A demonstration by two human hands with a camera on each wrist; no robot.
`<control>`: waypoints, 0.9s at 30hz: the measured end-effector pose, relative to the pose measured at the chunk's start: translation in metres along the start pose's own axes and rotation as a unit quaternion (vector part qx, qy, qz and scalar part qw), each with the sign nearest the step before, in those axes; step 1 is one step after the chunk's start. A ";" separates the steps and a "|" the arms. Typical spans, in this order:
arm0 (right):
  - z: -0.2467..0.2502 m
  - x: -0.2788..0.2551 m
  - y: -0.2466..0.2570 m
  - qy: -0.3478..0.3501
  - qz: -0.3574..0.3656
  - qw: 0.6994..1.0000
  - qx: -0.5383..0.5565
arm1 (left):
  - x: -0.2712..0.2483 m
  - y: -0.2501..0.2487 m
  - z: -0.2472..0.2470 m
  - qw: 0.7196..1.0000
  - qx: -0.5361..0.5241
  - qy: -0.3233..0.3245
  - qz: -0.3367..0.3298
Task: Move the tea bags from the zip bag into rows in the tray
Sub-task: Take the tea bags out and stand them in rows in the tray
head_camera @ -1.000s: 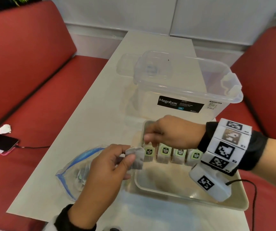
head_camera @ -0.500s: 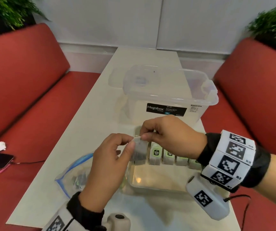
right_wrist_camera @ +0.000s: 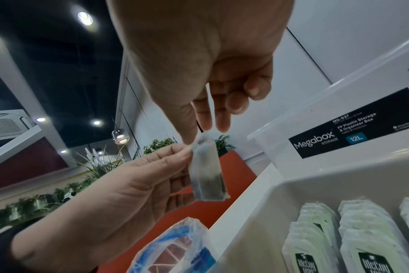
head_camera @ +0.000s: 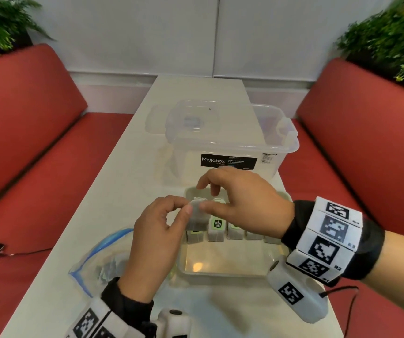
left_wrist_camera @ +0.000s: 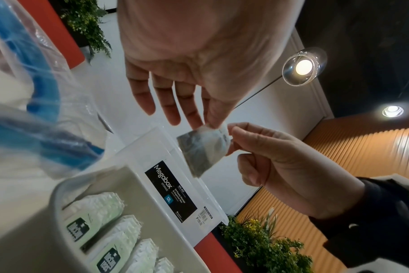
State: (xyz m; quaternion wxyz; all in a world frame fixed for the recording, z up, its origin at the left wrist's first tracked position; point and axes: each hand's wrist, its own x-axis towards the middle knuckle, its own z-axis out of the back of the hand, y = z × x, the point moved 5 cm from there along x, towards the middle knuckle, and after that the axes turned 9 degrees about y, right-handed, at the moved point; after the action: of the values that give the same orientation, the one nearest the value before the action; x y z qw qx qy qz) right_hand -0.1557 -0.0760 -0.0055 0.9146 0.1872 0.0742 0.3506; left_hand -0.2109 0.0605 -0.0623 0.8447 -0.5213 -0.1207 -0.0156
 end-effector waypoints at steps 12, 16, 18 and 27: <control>0.005 -0.001 0.005 0.068 0.070 0.989 0.109 | 0.007 0.003 -0.018 0.974 -0.207 0.083 0.038; 0.009 -0.002 0.001 0.105 0.069 0.964 0.236 | 0.007 0.004 -0.023 0.946 -0.295 0.122 0.062; 0.009 0.000 -0.001 0.112 0.073 0.969 0.209 | 0.007 0.003 -0.024 0.939 -0.310 0.135 0.067; 0.008 0.016 -0.012 0.111 0.065 0.991 0.028 | 0.008 0.010 -0.011 0.974 -0.201 0.093 0.038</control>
State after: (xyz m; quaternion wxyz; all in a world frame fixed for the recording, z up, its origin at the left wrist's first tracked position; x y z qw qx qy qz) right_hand -0.1346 -0.0757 -0.0033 0.8703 0.1768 0.1727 0.4261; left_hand -0.1999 0.0557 -0.0742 0.7301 -0.6809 -0.0159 -0.0554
